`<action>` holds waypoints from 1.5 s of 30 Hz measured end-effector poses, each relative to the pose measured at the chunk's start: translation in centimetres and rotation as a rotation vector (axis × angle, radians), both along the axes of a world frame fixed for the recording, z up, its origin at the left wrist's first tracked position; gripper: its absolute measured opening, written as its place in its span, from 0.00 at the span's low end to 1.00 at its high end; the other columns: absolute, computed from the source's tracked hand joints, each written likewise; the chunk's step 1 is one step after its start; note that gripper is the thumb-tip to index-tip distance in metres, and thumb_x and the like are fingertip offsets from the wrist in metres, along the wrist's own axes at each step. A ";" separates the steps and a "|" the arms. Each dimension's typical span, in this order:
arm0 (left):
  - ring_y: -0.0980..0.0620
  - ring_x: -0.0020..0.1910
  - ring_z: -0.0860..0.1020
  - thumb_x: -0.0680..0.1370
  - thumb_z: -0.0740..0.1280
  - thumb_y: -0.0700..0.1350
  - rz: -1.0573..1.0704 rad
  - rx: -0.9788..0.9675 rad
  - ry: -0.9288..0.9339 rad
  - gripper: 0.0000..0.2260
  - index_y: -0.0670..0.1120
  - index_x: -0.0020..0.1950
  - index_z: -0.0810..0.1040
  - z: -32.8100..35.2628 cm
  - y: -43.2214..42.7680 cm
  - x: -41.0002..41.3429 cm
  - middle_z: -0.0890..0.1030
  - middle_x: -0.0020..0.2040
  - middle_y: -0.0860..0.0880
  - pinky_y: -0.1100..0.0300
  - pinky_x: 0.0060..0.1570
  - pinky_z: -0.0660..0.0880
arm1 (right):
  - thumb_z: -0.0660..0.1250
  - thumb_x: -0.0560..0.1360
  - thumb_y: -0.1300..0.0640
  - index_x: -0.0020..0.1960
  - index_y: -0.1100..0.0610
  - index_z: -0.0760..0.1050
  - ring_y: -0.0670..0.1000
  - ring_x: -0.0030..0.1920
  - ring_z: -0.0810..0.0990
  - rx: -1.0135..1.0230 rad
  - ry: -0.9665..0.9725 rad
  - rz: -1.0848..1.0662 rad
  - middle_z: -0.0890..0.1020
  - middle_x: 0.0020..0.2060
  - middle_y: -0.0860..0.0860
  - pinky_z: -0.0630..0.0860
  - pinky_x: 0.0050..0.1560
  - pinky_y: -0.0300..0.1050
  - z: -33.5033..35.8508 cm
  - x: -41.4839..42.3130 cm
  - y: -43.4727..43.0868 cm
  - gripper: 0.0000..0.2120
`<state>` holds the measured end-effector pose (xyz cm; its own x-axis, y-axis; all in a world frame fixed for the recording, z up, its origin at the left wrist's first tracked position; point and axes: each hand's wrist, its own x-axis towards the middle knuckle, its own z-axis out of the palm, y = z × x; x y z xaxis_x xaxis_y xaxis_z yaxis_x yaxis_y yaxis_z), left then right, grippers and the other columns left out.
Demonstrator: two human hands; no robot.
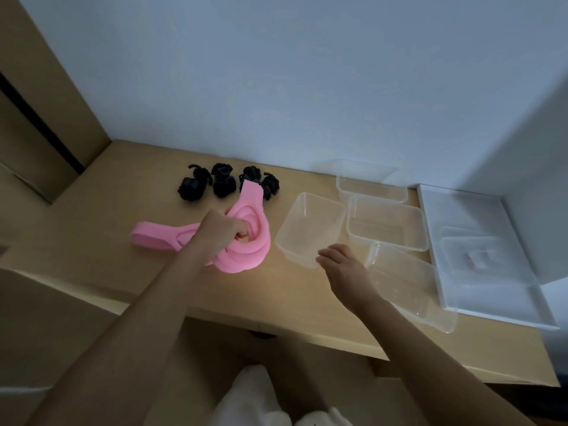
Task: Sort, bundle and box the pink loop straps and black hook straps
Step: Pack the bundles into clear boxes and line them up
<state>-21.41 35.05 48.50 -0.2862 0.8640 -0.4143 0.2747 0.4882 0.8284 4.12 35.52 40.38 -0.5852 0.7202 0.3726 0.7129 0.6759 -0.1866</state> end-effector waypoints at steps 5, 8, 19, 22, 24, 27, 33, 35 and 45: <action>0.47 0.36 0.77 0.71 0.64 0.33 -0.079 0.037 -0.026 0.08 0.44 0.45 0.78 0.3 -0.3 0.9 0.78 0.36 0.45 0.52 0.42 0.74 | 0.73 0.57 0.76 0.47 0.63 0.82 0.59 0.48 0.82 -0.053 -0.044 -0.013 0.84 0.45 0.56 0.82 0.45 0.53 -0.4 0.0 -0.2 0.20; 0.48 0.35 0.76 0.72 0.65 0.33 -0.153 0.053 -0.025 0.08 0.45 0.44 0.77 0.5 0.0 1.9 0.78 0.37 0.46 0.55 0.41 0.74 | 0.66 0.64 0.75 0.53 0.65 0.80 0.59 0.54 0.79 -0.153 0.112 -0.107 0.82 0.50 0.59 0.76 0.56 0.50 0.8 -0.7 -0.6 0.19; 0.55 0.31 0.76 0.70 0.69 0.33 -0.710 0.019 0.033 0.11 0.49 0.44 0.77 2.2 1.6 3.9 0.80 0.35 0.51 0.65 0.33 0.73 | 0.67 0.75 0.53 0.76 0.49 0.50 0.48 0.70 0.61 -0.764 0.799 -0.304 0.61 0.73 0.50 0.61 0.68 0.45 11.2 -3.6 2.8 0.36; 0.53 0.33 0.77 0.68 0.70 0.34 -0.817 0.022 0.103 0.11 0.48 0.45 0.80 2.7 2.6 3.6 0.81 0.36 0.51 0.63 0.36 0.74 | 0.61 0.78 0.58 0.66 0.55 0.71 0.51 0.66 0.70 -0.740 0.396 -0.148 0.73 0.66 0.53 0.65 0.62 0.42 12.6 -3.6 3.7 0.17; 0.53 0.34 0.77 0.67 0.70 0.33 -0.815 0.025 0.037 0.12 0.47 0.46 0.80 2.7 3.1 3.3 0.80 0.37 0.50 0.62 0.37 0.73 | 0.59 0.79 0.58 0.55 0.65 0.77 0.59 0.56 0.76 -0.794 0.273 -0.136 0.79 0.55 0.60 0.71 0.57 0.50 12.8 -4.1 4.2 0.13; 0.51 0.33 0.75 0.61 0.67 0.36 -0.703 0.064 -0.179 0.14 0.40 0.46 0.79 2.5 3.8 2.9 0.78 0.35 0.46 0.61 0.35 0.72 | 0.58 0.80 0.56 0.53 0.67 0.77 0.57 0.45 0.77 -0.821 0.527 -0.194 0.79 0.50 0.66 0.73 0.47 0.47 12.4 -4.5 4.2 0.15; 0.53 0.31 0.77 0.63 0.63 0.35 -0.556 0.047 -0.502 0.12 0.39 0.45 0.80 1.0 5.6 2.5 0.79 0.33 0.48 0.62 0.34 0.74 | 0.59 0.71 0.58 0.61 0.54 0.76 0.64 0.55 0.75 -1.040 0.715 -0.010 0.79 0.55 0.61 0.71 0.55 0.59 10.2 -3.7 4.8 0.19; 0.54 0.29 0.75 0.67 0.62 0.33 -0.508 0.002 -0.588 0.09 0.40 0.43 0.79 0.4 6.0 2.8 0.78 0.31 0.49 0.64 0.31 0.73 | 0.62 0.69 0.66 0.64 0.53 0.72 0.60 0.54 0.76 -1.111 0.663 0.050 0.78 0.55 0.59 0.74 0.55 0.54 10.0 -3.5 4.8 0.24; 0.43 0.48 0.80 0.72 0.68 0.39 -0.263 -0.025 -0.278 0.09 0.43 0.52 0.80 -2.3 7.8 6.4 0.82 0.48 0.43 0.48 0.52 0.78 | 0.62 0.75 0.60 0.55 0.61 0.76 0.55 0.48 0.78 -0.734 0.428 -0.467 0.81 0.48 0.56 0.76 0.50 0.50 7.9 -3.1 8.7 0.11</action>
